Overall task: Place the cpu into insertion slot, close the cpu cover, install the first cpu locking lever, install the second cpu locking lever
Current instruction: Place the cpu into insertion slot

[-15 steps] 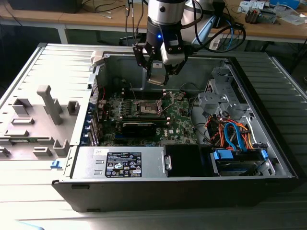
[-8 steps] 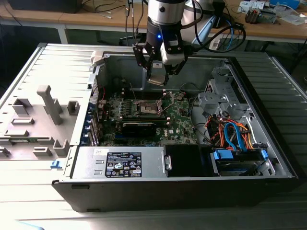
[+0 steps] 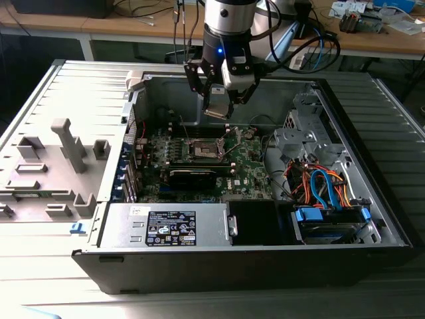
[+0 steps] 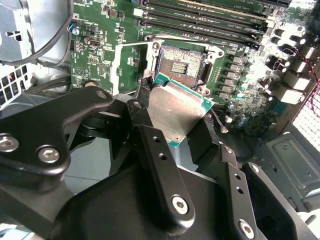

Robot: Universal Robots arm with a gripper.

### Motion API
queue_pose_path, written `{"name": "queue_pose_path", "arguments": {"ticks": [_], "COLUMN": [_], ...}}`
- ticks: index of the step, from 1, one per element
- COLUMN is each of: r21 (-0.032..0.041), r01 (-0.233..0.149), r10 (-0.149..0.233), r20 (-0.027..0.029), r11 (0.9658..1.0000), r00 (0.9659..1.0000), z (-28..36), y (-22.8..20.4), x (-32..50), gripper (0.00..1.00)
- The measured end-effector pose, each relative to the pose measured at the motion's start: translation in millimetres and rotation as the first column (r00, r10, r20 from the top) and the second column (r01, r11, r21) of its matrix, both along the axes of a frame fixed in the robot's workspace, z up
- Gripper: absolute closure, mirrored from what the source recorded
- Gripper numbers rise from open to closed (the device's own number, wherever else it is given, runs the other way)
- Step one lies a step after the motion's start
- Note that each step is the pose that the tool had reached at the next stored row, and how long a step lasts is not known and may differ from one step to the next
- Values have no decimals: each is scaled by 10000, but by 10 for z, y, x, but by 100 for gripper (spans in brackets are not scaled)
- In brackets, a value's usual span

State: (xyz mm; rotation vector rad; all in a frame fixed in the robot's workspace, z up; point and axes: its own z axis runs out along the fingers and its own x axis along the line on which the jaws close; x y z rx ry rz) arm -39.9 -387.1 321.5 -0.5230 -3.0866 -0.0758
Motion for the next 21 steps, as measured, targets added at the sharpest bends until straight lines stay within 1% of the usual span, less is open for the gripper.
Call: {"name": "queue_pose_path", "arguments": {"ticks": [21], "r21": [0], "r01": [252], "r10": [-252], "r20": [0], "r11": [9997], "r00": [9997], "z": [-6], "y": [0], "x": [0], "gripper": [45]}}
